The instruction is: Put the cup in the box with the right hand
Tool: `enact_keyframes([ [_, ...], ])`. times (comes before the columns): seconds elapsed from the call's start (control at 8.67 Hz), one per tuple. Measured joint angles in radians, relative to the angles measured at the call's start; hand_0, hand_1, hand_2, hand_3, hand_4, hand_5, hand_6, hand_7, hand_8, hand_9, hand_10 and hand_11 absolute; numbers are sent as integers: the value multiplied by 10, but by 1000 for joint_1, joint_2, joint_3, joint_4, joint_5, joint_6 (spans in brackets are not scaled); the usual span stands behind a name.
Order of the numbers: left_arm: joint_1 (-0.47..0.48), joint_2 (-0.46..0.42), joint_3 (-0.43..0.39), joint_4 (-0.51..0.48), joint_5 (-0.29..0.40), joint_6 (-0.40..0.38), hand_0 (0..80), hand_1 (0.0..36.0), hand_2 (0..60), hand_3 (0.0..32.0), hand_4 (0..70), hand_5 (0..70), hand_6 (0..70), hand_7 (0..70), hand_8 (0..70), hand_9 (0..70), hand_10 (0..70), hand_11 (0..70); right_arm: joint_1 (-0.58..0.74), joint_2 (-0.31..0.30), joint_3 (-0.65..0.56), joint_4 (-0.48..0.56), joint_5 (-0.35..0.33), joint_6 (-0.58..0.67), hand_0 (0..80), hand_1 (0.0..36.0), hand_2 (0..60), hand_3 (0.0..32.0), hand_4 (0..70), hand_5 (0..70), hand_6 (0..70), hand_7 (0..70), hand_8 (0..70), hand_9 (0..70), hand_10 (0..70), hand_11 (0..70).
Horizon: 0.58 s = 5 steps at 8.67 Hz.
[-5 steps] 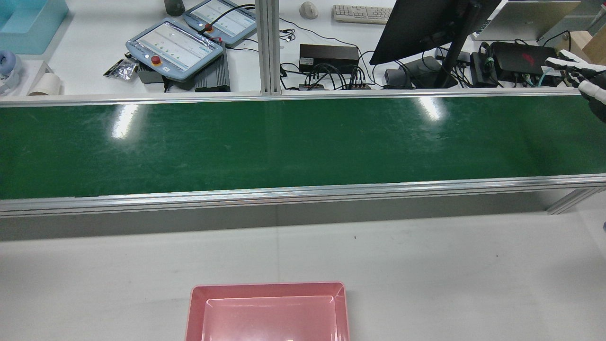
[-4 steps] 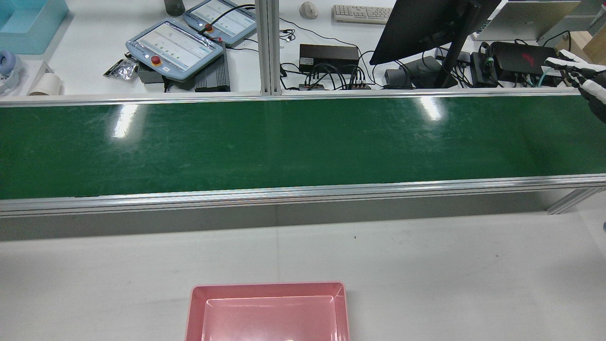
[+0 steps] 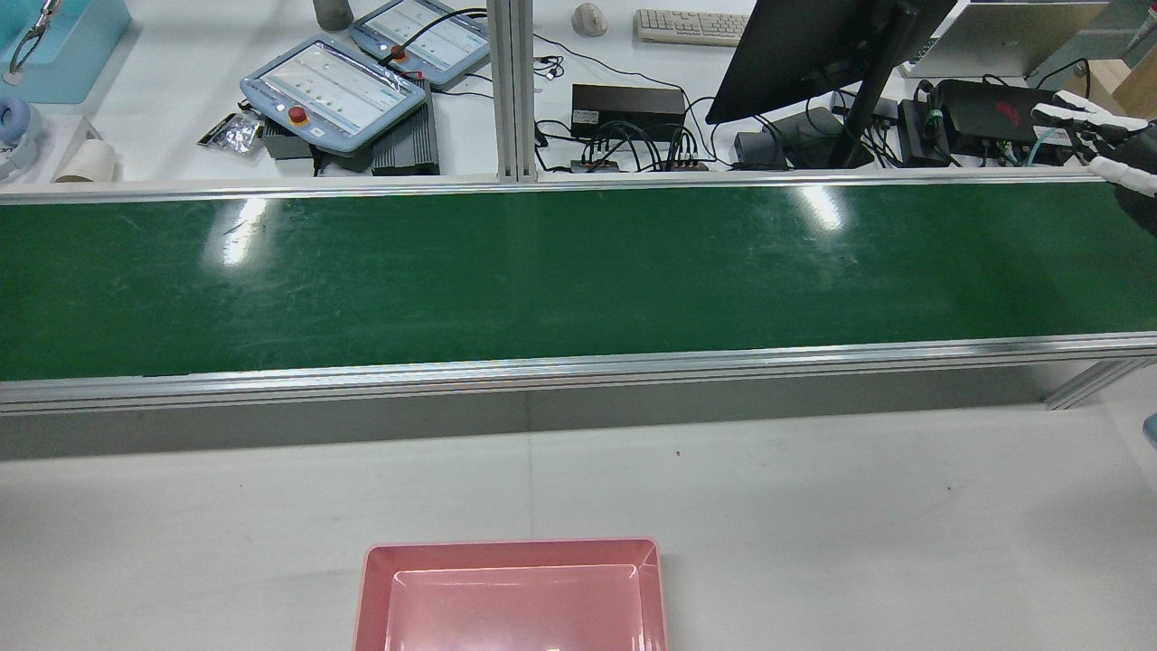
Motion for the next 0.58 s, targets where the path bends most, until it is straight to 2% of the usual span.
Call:
enact_keyframes([
  [0.12, 0, 0, 0, 0, 0, 0, 0, 0, 0, 0, 0, 0, 0, 0, 0, 0, 0, 0, -2, 1, 0, 0, 0, -4, 461, 133, 164, 86, 70, 41, 25, 127, 10, 49, 12, 33],
  [0.23, 0, 0, 0, 0, 0, 0, 0, 0, 0, 0, 0, 0, 0, 0, 0, 0, 0, 0, -4, 2, 0, 0, 0, -8, 477, 146, 154, 92, 61, 46, 23, 115, 9, 44, 13, 36],
  [0.35, 0, 0, 0, 0, 0, 0, 0, 0, 0, 0, 0, 0, 0, 0, 0, 0, 0, 0, -4, 3, 0, 0, -1, -10, 490, 129, 55, 84, 80, 47, 23, 111, 4, 36, 13, 37],
  [0.46, 0, 0, 0, 0, 0, 0, 0, 0, 0, 0, 0, 0, 0, 0, 0, 0, 0, 0, -1, 3, 2, 0, -2, -10, 487, 151, 121, 70, 71, 48, 25, 116, 6, 40, 13, 37],
  [0.58, 0, 0, 1, -1, 0, 0, 0, 0, 0, 0, 0, 0, 0, 0, 0, 0, 0, 0, 2, 3, 3, 0, -3, -11, 502, 127, 24, 44, 123, 48, 30, 126, 10, 47, 17, 42],
])
